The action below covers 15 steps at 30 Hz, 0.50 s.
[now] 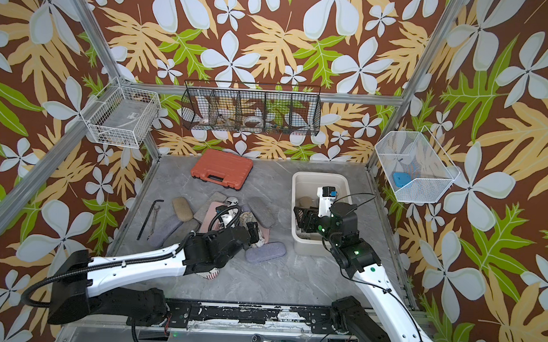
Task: Put the glasses cases into the storage boxes
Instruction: Pick up the glasses case.
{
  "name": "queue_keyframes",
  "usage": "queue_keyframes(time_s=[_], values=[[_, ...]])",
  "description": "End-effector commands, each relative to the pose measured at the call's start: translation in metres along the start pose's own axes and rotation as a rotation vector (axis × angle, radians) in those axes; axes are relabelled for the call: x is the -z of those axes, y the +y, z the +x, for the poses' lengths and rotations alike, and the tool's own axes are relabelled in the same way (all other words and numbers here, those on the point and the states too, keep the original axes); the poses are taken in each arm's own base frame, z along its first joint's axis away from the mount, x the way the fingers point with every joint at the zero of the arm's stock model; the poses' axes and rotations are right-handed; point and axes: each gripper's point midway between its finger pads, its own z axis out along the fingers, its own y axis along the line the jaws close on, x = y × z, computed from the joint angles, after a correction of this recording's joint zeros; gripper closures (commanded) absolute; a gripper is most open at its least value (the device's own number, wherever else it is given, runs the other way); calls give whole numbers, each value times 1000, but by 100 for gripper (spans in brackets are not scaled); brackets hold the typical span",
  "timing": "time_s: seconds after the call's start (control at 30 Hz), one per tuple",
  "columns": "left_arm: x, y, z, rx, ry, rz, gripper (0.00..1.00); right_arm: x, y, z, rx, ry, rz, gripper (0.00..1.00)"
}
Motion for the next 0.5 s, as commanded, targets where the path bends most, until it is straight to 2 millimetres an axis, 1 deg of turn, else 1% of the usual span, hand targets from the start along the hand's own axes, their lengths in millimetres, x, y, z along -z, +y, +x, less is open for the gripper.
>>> queue_keyframes(time_s=[0.0,0.03,0.07,0.13,0.17,0.23,0.33,0.4,0.47], values=[[-17,9,17,-70,48,-156,0,6,-6,7,35,-7,25,29],[-20,9,20,-90,60,-170,0,6,-8,9,36,-5,31,28],[-25,-2,23,-117,74,-177,0,7,-8,9,39,-6,31,27],[-34,-14,31,-165,104,-191,0,9,-10,11,47,-6,40,26],[-39,-25,35,-174,121,-188,0,11,-10,11,50,-10,45,25],[-43,-34,39,-179,137,-155,0,12,-12,11,48,-15,54,25],[-43,-40,40,-195,152,-120,0,10,-13,14,47,-6,52,25],[-46,-45,48,-212,193,-84,0,10,-13,14,48,-3,52,26],[-49,-45,55,-215,228,-80,0,10,-13,14,48,-2,53,26]])
